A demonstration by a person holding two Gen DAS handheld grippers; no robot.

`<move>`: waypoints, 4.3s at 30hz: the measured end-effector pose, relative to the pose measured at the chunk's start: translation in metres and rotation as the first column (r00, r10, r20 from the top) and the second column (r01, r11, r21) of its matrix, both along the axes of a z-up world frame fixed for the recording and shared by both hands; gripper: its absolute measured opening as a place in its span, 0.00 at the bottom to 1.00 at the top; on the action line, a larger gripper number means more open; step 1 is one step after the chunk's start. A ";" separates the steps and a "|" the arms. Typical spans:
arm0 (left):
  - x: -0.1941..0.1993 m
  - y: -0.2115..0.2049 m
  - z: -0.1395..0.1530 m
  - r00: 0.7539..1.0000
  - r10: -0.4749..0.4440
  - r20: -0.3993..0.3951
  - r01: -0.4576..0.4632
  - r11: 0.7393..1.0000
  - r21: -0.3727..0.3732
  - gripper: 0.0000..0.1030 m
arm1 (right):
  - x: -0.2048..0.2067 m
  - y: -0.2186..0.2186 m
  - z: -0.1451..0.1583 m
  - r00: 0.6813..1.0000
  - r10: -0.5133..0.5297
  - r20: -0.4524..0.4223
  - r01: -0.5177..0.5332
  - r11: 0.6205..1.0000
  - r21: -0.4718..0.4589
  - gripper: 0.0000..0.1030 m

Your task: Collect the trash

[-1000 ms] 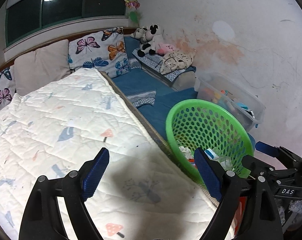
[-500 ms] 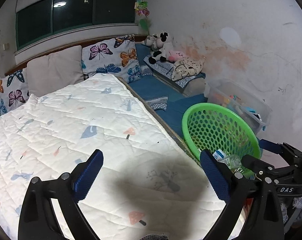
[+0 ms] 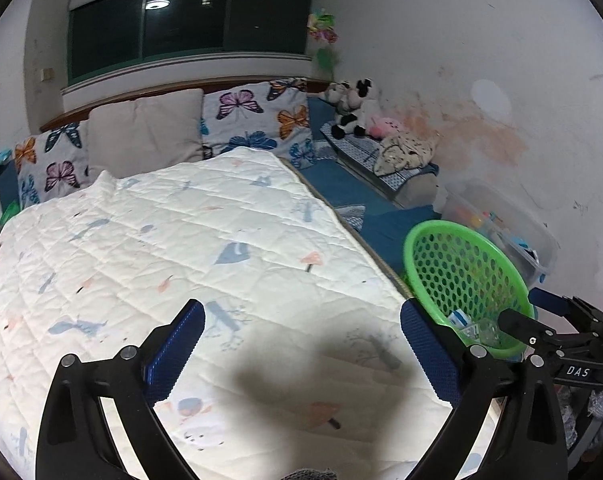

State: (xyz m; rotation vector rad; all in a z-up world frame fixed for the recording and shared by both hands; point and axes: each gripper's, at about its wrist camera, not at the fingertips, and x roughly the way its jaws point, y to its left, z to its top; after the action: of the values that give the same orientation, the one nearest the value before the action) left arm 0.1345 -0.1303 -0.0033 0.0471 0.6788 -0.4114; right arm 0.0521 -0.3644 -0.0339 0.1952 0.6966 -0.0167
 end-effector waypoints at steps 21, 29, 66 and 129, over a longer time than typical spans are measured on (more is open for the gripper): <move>-0.027 0.058 -0.001 0.991 0.130 0.026 -0.130 0.991 -0.012 0.93 | 0.001 0.035 0.009 0.997 0.071 0.032 -0.071 0.997 -0.004 0.96; -0.036 0.075 -0.003 0.985 0.171 0.037 -0.171 0.985 0.002 0.93 | -0.003 0.049 0.013 0.995 0.088 0.048 -0.087 0.996 -0.035 0.96; -0.046 0.114 -0.012 0.959 0.282 0.030 -0.282 0.959 0.011 0.93 | 0.004 0.085 0.012 0.986 0.157 0.048 -0.153 0.985 -0.083 0.96; -0.046 0.126 -0.020 0.954 0.299 0.021 -0.300 0.954 0.017 0.93 | 0.010 0.093 0.005 0.983 0.183 0.028 -0.181 0.980 -0.078 0.96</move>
State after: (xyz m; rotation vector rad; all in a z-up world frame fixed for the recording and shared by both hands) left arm 0.0880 -0.0048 -0.0237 -0.0335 0.6602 -0.1119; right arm 0.0621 -0.2709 -0.0292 0.0589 0.6753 0.1352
